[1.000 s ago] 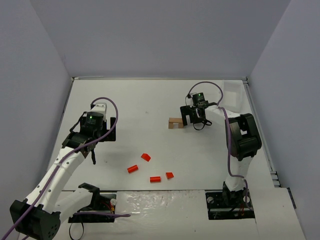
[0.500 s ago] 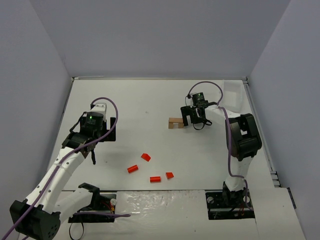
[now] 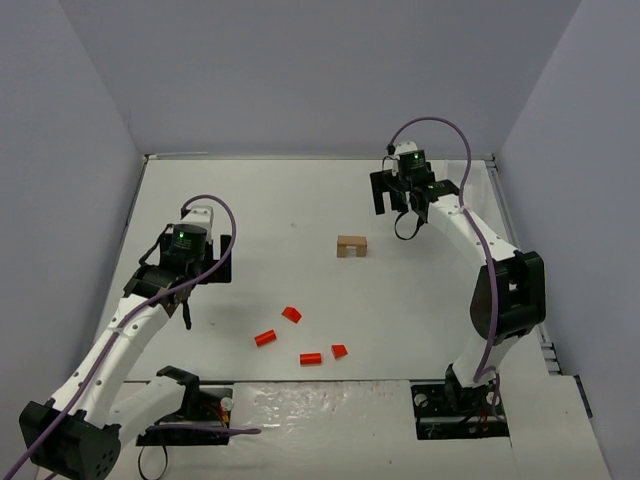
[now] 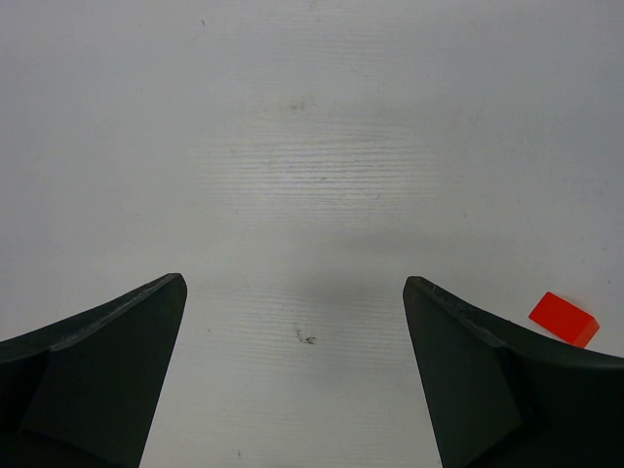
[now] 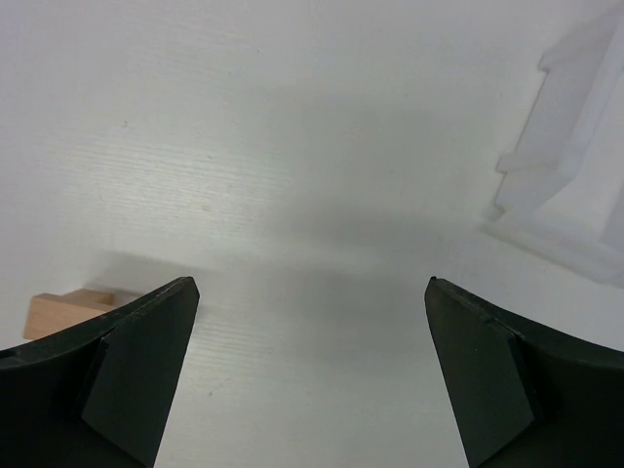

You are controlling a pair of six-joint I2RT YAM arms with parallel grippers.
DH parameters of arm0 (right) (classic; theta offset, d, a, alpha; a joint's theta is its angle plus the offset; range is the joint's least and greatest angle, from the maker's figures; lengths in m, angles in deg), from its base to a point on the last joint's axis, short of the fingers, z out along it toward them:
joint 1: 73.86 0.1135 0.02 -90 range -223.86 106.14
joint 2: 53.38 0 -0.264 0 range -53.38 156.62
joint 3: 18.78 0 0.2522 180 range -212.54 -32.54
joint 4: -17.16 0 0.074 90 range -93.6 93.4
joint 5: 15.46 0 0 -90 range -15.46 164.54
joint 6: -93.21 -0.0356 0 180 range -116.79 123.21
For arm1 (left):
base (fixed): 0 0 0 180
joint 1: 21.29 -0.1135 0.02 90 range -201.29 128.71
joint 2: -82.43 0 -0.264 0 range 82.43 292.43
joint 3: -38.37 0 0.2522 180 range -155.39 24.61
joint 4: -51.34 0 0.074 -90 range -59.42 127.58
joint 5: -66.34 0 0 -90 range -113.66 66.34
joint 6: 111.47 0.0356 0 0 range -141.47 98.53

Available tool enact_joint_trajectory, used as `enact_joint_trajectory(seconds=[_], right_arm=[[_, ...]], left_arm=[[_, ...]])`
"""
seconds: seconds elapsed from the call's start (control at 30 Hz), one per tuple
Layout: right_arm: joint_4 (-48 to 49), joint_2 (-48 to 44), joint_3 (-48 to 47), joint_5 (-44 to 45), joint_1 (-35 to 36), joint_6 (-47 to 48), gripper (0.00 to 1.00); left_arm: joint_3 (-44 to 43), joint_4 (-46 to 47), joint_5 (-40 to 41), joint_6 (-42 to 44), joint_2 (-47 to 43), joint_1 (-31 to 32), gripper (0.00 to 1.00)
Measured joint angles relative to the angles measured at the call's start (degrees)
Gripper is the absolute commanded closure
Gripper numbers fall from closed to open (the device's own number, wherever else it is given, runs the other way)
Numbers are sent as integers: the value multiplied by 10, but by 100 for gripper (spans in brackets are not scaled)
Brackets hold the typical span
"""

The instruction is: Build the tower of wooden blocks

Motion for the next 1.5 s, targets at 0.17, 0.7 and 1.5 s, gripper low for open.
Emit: enact_joint_trajectory(seconds=[0.17, 0.7, 1.5], right_arm=[[-4, 9, -29, -11, 14, 0, 0], [-10, 130, -81, -42, 82, 15, 0], [-10, 165, -68, -73, 89, 41, 0]], left_arm=[[1, 0, 0, 0, -2, 0, 8], [3, 0, 0, 0, -8, 0, 8], [3, 0, 0, 0, -8, 0, 8]])
